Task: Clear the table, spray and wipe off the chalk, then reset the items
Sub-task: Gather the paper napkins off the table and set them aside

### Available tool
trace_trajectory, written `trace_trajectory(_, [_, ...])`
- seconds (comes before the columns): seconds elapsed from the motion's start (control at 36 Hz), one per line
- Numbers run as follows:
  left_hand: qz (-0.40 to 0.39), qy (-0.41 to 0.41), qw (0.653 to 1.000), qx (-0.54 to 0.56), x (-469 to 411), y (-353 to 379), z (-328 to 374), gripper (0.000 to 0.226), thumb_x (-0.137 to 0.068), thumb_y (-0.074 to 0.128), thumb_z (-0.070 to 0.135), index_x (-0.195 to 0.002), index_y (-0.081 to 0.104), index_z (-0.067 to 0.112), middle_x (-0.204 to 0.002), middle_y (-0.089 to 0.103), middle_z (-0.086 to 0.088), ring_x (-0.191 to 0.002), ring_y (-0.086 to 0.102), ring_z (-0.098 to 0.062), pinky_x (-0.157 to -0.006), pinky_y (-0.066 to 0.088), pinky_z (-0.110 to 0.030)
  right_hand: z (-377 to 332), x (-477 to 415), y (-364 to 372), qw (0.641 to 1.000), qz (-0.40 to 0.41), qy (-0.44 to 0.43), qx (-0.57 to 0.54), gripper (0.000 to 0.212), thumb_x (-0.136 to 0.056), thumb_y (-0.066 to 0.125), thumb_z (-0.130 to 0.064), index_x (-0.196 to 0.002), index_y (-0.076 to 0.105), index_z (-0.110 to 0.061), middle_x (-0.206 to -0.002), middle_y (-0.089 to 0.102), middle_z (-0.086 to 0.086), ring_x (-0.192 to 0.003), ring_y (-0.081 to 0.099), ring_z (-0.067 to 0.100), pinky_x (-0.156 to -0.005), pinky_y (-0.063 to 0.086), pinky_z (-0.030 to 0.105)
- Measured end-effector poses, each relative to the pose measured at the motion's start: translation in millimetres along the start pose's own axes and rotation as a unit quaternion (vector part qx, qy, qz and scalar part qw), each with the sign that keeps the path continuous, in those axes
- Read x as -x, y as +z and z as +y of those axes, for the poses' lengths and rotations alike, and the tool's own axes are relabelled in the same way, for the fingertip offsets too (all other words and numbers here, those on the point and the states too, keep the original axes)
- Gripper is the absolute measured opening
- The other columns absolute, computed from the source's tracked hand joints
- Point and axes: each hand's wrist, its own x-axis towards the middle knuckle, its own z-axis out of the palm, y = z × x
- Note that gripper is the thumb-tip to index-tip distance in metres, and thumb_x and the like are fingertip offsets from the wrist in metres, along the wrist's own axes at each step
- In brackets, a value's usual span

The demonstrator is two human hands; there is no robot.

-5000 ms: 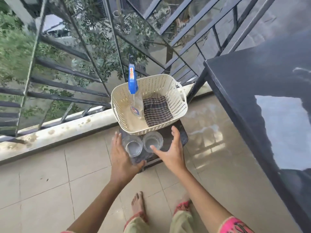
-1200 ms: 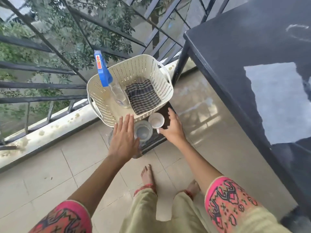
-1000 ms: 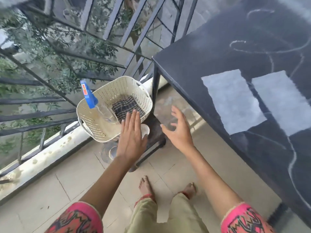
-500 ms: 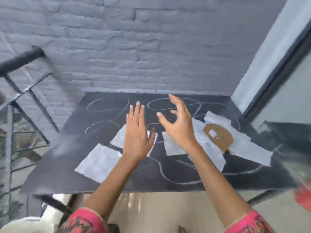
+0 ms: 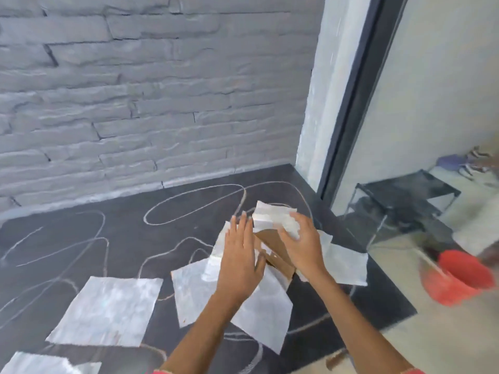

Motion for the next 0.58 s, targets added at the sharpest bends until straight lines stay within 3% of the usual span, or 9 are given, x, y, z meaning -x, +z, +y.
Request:
trace_trajectory(0.06, [-0.047, -0.005, 0.999, -0.015, -4.4, 24.6, 1.8, 0.067, -0.099, 0.036, 0.036, -0.149, -0.003, 0.019, -0.147, -0.025, 0.010, -0.144, -0.021, -0.017, -0.114, -0.016, -0.026, 34.9, -1.2, -0.4, 0.998, -0.014, 0.053, 0.022, 0.043, -0.088, 0.064, -0.030, -0.127, 0.051, -0.018, -0.130, 0.053, 0.001, -0.122, 0.047, 0.018, -0.099, 0.037, 0.026])
trace_trajectory(0.17, [-0.121, -0.036, 0.991, -0.031, -12.9, 67.3, 2.4, 0.066, -0.100, 0.030, 0.041, -0.146, -0.013, 0.025, -0.145, -0.030, 0.012, -0.139, -0.028, -0.014, -0.113, -0.015, -0.029, 87.2, -5.9, 3.2, 0.988, -0.047, 0.105, 0.102, 0.051, -0.087, 0.063, -0.040, -0.130, 0.050, -0.016, -0.131, 0.053, 0.003, -0.123, 0.044, 0.020, -0.092, 0.030, 0.019])
trace_trajectory(0.31, [-0.193, -0.043, 0.979, -0.045, -12.5, 98.2, 0.5, 0.058, -0.099, 0.023, 0.046, -0.136, -0.020, 0.034, -0.143, -0.031, 0.014, -0.127, -0.040, -0.010, -0.114, -0.014, -0.034, 113.1, -5.1, 16.0, 0.974, -0.080, 0.153, 0.145, 0.054, -0.087, 0.056, -0.051, -0.127, 0.051, -0.015, -0.129, 0.052, 0.002, -0.119, 0.045, 0.016, -0.085, 0.032, 0.017])
trace_trajectory(0.53, [-0.254, -0.081, 0.960, -0.083, -13.9, 108.8, -6.7, 0.056, -0.100, 0.018, 0.046, -0.151, -0.001, 0.029, -0.159, -0.010, 0.007, -0.145, -0.019, -0.025, -0.116, -0.013, -0.039, 118.1, -7.5, 26.3, 0.975, -0.074, 0.180, 0.108, 0.049, -0.086, 0.063, -0.042, -0.124, 0.049, -0.014, -0.124, 0.049, 0.001, -0.111, 0.050, 0.015, -0.082, 0.037, 0.015])
trace_trajectory(0.58, [-0.255, -0.087, 0.960, -0.077, -10.8, 106.6, -6.7, 0.055, -0.102, 0.017, 0.041, -0.151, -0.002, 0.026, -0.160, -0.010, 0.006, -0.145, -0.020, -0.025, -0.118, -0.011, -0.040, 116.1, -8.0, 26.7, 0.976, -0.073, 0.183, 0.088, 0.044, -0.085, 0.065, -0.039, -0.118, 0.050, -0.015, -0.119, 0.050, -0.001, -0.104, 0.051, 0.011, -0.079, 0.038, 0.008])
